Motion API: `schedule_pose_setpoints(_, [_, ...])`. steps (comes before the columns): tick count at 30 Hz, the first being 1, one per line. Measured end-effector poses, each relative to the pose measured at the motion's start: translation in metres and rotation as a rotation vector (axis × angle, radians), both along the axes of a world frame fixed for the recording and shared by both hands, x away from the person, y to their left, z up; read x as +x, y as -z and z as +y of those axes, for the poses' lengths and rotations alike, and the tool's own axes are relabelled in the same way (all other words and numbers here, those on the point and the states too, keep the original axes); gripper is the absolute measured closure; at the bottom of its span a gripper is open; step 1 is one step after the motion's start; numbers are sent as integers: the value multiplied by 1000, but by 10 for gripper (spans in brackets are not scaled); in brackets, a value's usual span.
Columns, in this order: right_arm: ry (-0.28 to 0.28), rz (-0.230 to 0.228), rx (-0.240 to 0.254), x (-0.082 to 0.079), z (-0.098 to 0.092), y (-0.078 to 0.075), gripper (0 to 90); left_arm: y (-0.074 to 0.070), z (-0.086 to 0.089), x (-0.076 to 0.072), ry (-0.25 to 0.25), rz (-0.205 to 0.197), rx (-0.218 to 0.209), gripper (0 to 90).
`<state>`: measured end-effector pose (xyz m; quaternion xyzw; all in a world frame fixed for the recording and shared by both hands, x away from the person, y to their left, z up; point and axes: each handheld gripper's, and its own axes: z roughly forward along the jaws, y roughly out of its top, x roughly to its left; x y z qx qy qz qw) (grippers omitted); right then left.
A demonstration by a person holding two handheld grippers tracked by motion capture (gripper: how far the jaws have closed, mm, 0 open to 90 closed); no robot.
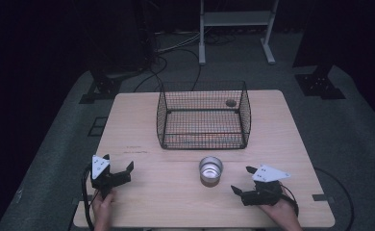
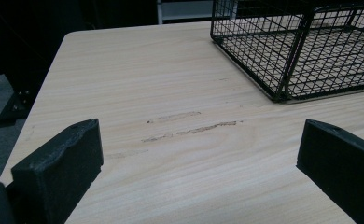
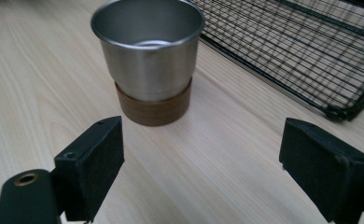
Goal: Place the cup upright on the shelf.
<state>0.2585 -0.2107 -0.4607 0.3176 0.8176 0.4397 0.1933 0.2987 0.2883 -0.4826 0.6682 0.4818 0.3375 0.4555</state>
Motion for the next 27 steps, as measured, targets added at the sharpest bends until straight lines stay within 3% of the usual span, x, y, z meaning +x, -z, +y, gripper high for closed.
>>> schedule_pose_setpoints(12, [-53,45,18,6,24,0,93,0,0,0,1,0,0,0])
schedule_pose_setpoints(18, [-52,53,-17,9,34,1,85,0,0,0,1,0,0,0])
schedule_pose_setpoints(20, [-61,62,-20,11,38,2,24,0,0,0,1,-1,0,0])
schedule_pose_setpoints(22, [-51,62,-37,12,43,3,23,0,0,0,2,-1,1,0])
schedule_pose_setpoints(27, [-51,78,-7,15,47,3,23,0,0,0,2,-1,0,0])
